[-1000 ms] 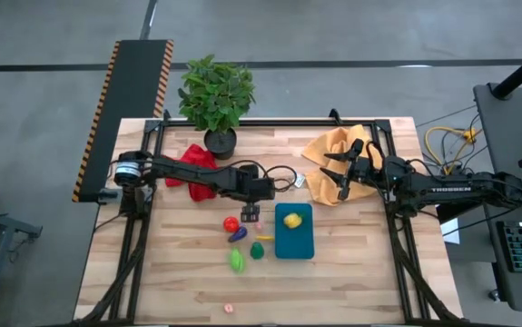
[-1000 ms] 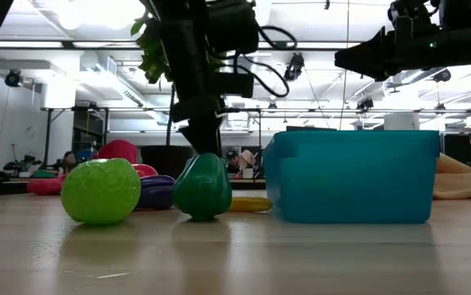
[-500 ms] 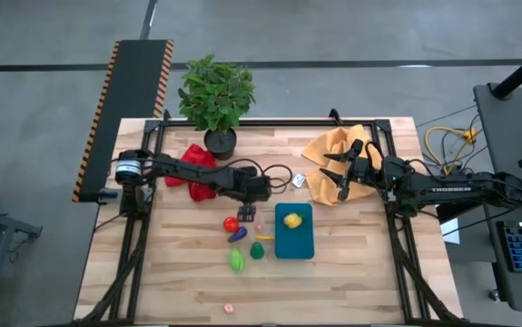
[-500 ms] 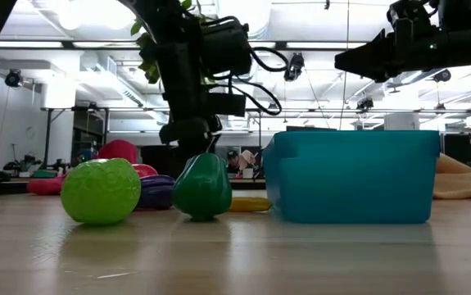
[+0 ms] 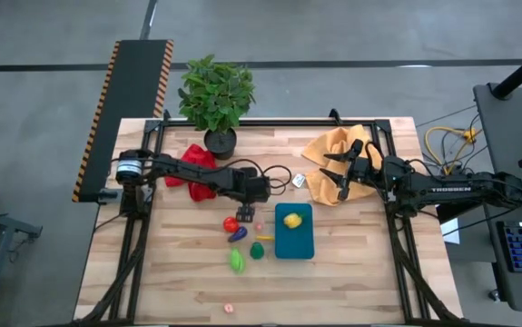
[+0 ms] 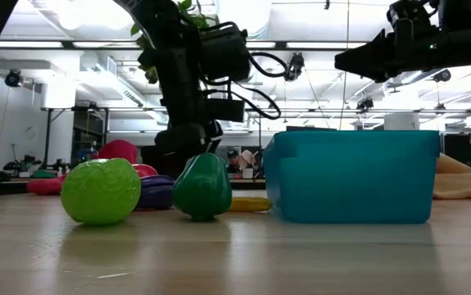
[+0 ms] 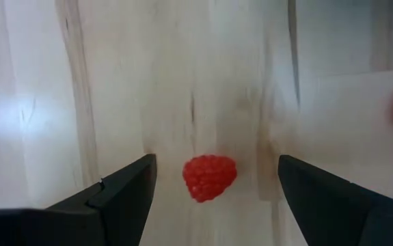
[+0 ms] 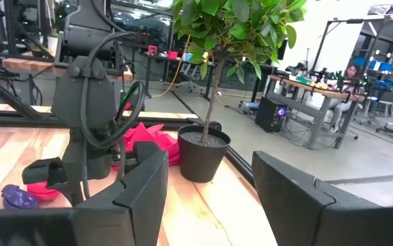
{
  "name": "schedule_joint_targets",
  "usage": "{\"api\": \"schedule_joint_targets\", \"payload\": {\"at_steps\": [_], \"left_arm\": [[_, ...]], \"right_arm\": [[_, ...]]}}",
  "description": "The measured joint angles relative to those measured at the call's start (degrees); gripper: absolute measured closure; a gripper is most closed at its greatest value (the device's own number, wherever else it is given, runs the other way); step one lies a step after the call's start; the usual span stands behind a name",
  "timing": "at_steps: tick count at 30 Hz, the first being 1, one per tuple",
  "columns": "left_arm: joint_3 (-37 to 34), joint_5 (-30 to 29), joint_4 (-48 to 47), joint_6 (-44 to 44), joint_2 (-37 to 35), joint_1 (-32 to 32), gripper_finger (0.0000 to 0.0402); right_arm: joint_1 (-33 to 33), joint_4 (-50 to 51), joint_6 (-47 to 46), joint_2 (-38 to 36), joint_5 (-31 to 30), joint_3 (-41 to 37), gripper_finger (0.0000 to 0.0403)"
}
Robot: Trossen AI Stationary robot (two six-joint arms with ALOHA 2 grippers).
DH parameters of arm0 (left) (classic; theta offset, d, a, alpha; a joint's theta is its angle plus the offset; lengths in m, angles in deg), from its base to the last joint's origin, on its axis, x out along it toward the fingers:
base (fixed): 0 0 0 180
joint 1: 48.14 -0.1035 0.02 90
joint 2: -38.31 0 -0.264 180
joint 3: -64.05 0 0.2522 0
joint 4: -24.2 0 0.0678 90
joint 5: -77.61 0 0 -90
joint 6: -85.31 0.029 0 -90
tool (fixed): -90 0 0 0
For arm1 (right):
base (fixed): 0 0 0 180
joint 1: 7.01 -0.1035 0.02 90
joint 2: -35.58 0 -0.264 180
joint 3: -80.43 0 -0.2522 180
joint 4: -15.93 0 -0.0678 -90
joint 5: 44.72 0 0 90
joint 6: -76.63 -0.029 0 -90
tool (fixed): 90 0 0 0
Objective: Pick and placing Produce into tupperware
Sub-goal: Put the red raspberry into the blue bin
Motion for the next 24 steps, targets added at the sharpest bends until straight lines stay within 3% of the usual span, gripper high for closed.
{"api": "schedule_joint_targets", "payload": {"at_steps": [24], "left_arm": [[-0.2, 2.2, 1.2, 1.2, 2.0, -0.1, 0.0231]], "right_arm": [[0.0, 0.0, 0.4, 0.0, 0.0, 0.0, 0.0197]]}}
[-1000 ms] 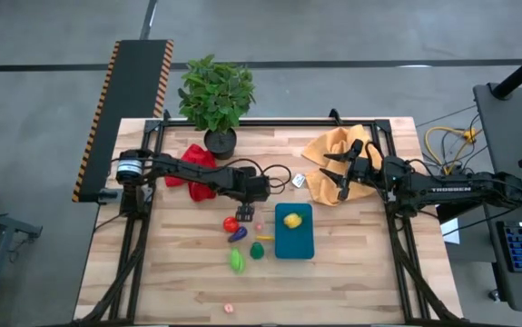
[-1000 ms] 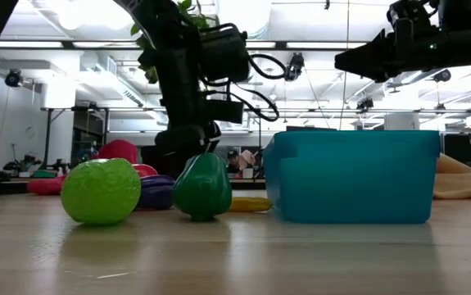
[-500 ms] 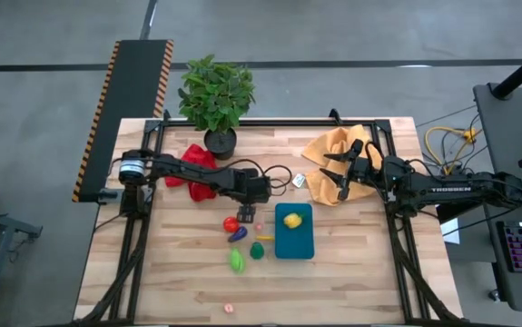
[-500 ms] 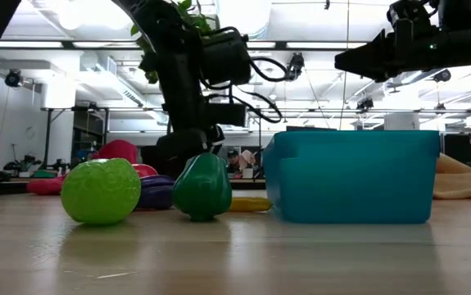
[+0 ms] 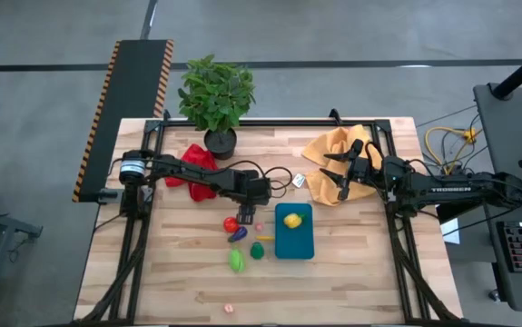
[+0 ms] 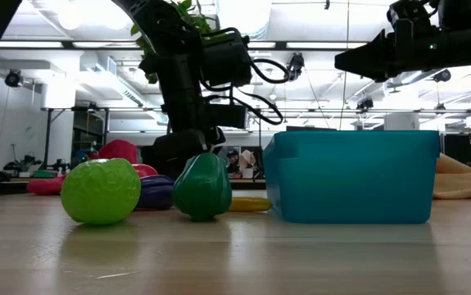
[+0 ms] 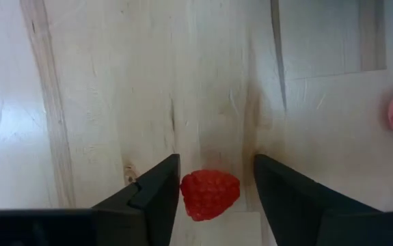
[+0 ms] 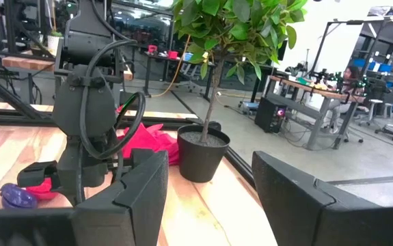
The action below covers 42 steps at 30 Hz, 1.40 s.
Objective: Pick and placing Produce into tupperware
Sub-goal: Put the red raspberry into the blue bin
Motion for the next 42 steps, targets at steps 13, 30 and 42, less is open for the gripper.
{"api": "schedule_joint_targets", "payload": {"at_steps": [13, 30, 42], "left_arm": [[0.1, -0.4, -0.5, -1.9, 0.0, 0.0, 0.0235], [0.1, -0.6, -1.8, -13.5, 0.0, -0.3, 0.0235], [0.0, -0.5, -2.2, -14.9, 0.0, -0.3, 0.0255]], "right_arm": [[0.0, 0.0, 0.0, 0.0, 0.0, 0.0, 0.0197], [0.0, 0.0, 0.0, 0.0, 0.0, 0.0, 0.0197], [0.0, 0.0, 0.0, 0.0, 0.0, 0.0, 0.0197]]}}
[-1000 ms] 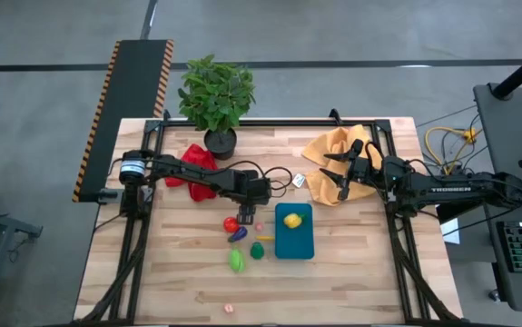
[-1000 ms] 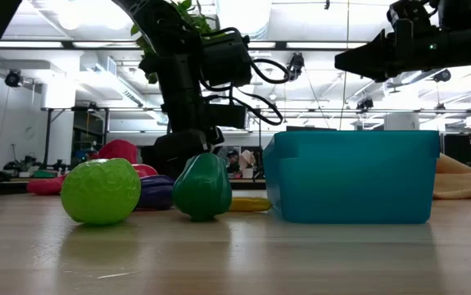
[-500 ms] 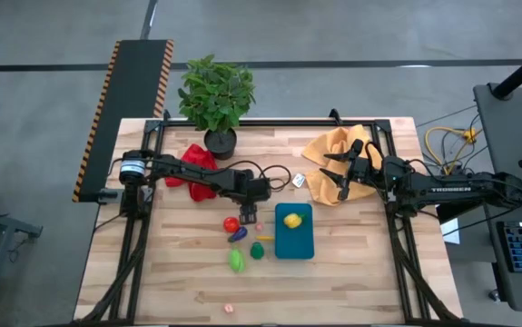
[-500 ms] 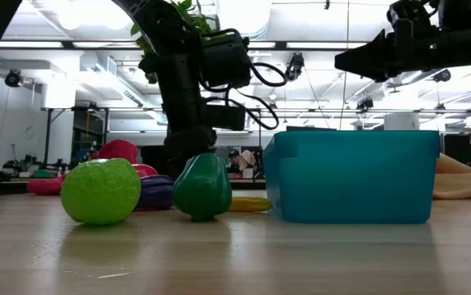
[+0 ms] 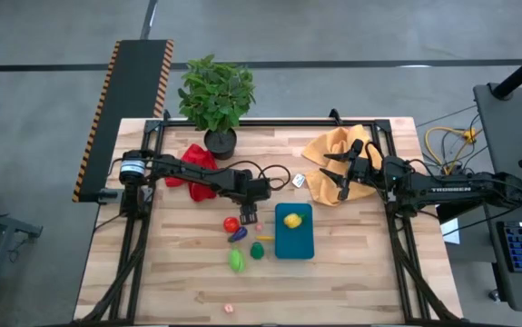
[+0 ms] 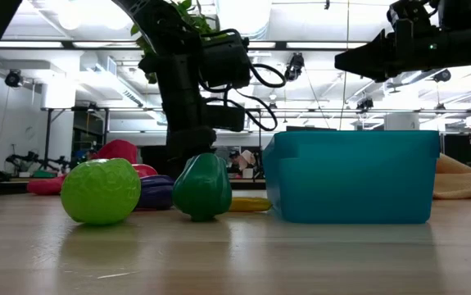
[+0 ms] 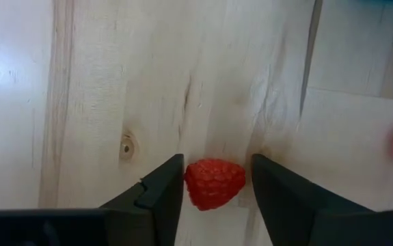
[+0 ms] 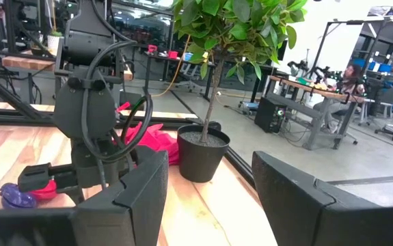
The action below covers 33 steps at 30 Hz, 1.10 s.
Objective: Pick and placing Produce into tupperware
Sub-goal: Put the red raspberry into the blue bin
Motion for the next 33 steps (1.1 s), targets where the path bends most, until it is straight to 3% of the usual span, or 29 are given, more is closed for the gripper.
{"api": "schedule_joint_targets", "payload": {"at_steps": [7, 20, 33], "left_arm": [[0.0, 0.0, -0.1, 0.4, 0.0, 0.0, 0.0316], [0.5, -1.5, -1.0, 4.5, -0.9, -0.1, 0.031], [2.9, 1.3, 0.5, 6.1, -9.7, 1.3, 0.0309]], "right_arm": [[0.0, 0.0, 0.0, 0.0, 0.0, 0.0, 0.0197], [0.0, 0.0, 0.0, 0.0, 0.0, 0.0, 0.0197], [0.0, -0.3, 0.3, 0.0, 0.0, 0.0, 0.0197]]}}
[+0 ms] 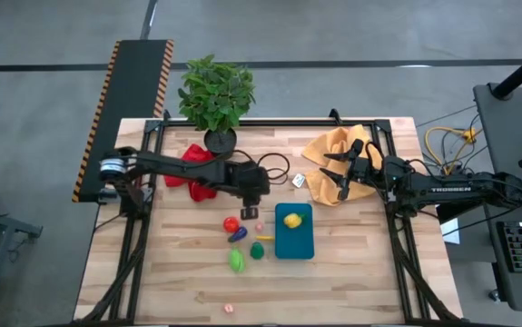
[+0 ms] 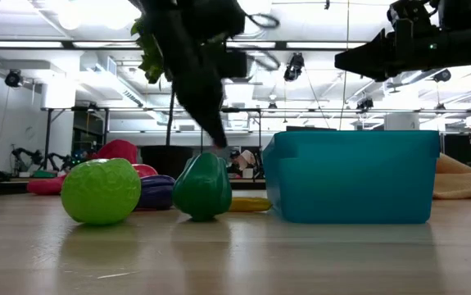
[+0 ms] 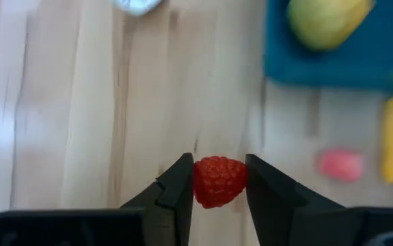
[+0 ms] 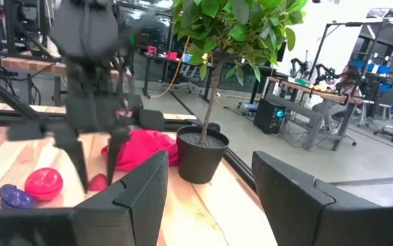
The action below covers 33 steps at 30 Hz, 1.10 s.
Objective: Pick and placing Produce into tupperware
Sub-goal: Put the red raspberry into the blue bin
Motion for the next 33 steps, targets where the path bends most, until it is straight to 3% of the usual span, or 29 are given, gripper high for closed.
{"api": "schedule_joint_targets", "payload": {"at_steps": [9, 21, 33], "left_arm": [[0.0, 4.6, 11.5, 1.8, -1.6, 4.2, 0.0309], [0.0, 5.1, 21.5, 2.0, 2.7, 5.0, 0.0308], [0.0, 5.1, 22.6, 1.4, 5.7, 5.0, 0.0308]], "right_arm": [[0.0, 0.1, 1.3, 0.0, -1.5, 0.0, 0.0197], [0.0, 0.1, 1.3, 0.0, -1.5, 0.0, 0.0197], [0.0, 0.2, 1.3, 0.0, -1.5, 0.0, 0.0197]]}}
